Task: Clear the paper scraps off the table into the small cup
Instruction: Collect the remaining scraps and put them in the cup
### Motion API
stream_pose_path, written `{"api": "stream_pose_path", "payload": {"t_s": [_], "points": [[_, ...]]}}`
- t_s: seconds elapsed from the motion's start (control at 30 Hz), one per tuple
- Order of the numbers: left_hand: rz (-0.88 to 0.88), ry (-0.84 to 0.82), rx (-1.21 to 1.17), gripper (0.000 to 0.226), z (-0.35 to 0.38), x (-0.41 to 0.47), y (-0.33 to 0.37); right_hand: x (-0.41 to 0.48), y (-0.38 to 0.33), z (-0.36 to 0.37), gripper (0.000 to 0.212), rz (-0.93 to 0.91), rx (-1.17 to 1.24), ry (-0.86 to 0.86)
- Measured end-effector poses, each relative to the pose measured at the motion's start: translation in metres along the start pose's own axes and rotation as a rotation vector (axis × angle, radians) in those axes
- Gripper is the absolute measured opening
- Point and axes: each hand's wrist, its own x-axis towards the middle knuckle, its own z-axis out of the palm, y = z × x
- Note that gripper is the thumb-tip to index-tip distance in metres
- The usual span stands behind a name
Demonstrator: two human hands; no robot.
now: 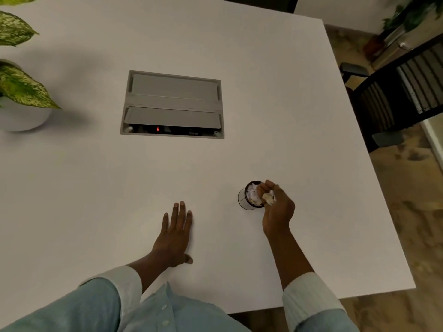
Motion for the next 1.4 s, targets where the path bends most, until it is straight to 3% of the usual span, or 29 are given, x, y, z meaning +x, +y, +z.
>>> {"api": "stream_pose_path", "payload": {"t_s": [0.5,0.63,0.77,0.87,1.0,1.13,1.27,1.4], "points": [[-0.027,-0.012,0.059,0.150,0.006,0.004,-0.001,0.007,0.021,-0.005,0.026,-0.353,-0.373,-0.086],[-0.033,-0.011,0.076,0.150,0.008,0.005,-0.001,0.001,0.022,-0.016,0.030,-0.600,-0.748,-0.126],[-0.032,-0.015,0.080,0.150,0.007,0.006,0.000,-0.003,0.031,-0.032,0.045,-0.819,-1.197,-0.345],[-0.033,-0.024,0.072,0.150,0.006,0.006,0.001,-0.003,0.040,-0.040,0.061,-0.846,-1.501,-0.502],[-0.041,-0.025,0.077,0.150,0.007,0.006,0.002,0.000,0.049,-0.048,0.071,-0.864,-1.798,-0.494],[-0.046,-0.024,0.084,0.151,0.008,0.006,0.002,0.003,0.051,-0.049,0.076,-0.836,-1.849,-0.476],[-0.064,-0.053,0.093,0.152,0.007,0.009,0.004,0.002,0.051,-0.043,0.072,-0.792,-1.714,-0.436],[-0.088,-0.080,0.089,0.153,0.006,0.011,0.008,-0.015,0.050,-0.036,0.053,-0.958,-1.494,-0.270]]}}
